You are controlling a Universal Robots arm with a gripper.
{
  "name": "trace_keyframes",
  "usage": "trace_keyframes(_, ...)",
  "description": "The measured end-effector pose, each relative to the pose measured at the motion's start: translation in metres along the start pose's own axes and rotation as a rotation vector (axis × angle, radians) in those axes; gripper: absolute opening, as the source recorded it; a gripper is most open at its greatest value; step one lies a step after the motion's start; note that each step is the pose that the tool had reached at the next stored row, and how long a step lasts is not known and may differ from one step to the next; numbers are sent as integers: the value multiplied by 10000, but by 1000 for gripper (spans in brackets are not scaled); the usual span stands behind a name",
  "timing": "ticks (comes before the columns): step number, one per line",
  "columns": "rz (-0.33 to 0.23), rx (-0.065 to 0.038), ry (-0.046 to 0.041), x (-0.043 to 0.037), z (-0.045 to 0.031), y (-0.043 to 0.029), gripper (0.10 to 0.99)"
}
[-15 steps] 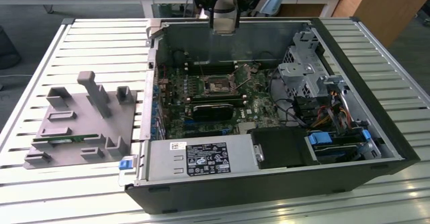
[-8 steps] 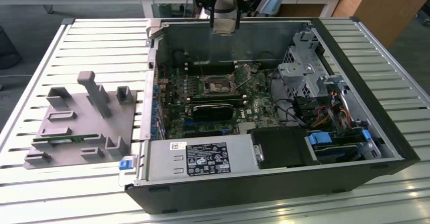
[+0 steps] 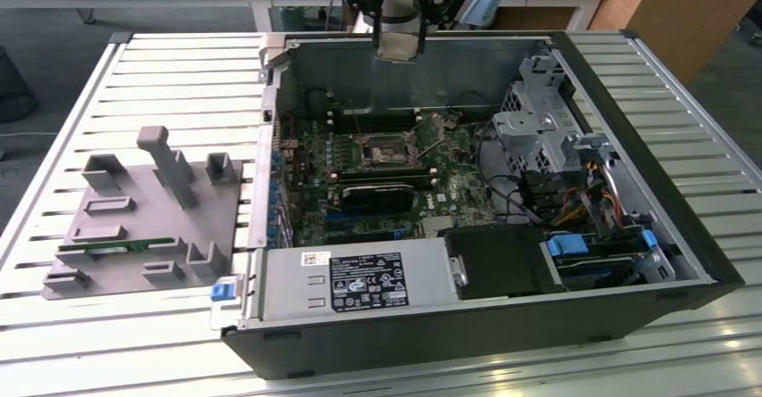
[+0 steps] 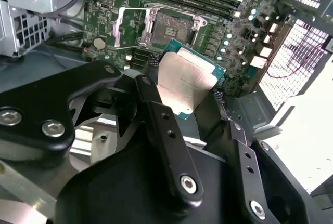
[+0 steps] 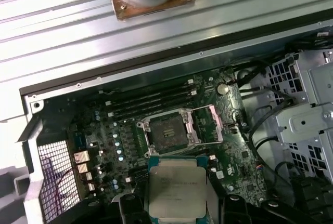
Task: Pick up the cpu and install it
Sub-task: 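Place the cpu into insertion slot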
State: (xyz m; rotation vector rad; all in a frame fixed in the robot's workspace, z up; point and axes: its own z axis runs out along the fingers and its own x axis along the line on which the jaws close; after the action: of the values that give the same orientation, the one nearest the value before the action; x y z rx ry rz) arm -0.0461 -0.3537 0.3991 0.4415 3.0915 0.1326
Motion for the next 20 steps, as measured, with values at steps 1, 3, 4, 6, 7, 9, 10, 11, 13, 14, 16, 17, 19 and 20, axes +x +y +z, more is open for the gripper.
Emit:
trace_keyframes(1, 106, 0, -10, 0, 0, 0, 529)
trace_keyframes(3, 313, 1, -27, 0, 1, 0, 529)
trace_keyframes(4, 413, 1, -36, 0, 1, 0, 529)
trace_keyframes(6, 608, 2, -53, 0, 2, 0, 529)
trace_keyframes(7, 701, 2, -61, 0, 2, 0, 529)
trace_keyframes(9, 878, 3, -76, 0, 3, 0, 529)
trace_keyframes(10, 977, 4, -85, 0, 3, 0, 529)
trace_keyframes(11, 1069, 4, -93, 0, 4, 0, 529)
trace_keyframes(13, 1251, 4, -108, 0, 4, 0, 529)
trace_keyframes(14, 1349, 5, -117, 0, 4, 0, 529)
trace_keyframes(16, 1537, 6, -133, 0, 5, 0, 529)
trace_keyframes(17, 1630, 6, -141, 0, 5, -1, 529)
trace_keyframes(19, 1821, 7, -158, 0, 5, -1, 529)
trace_keyframes(20, 1917, 8, -166, 0, 5, 0, 529)
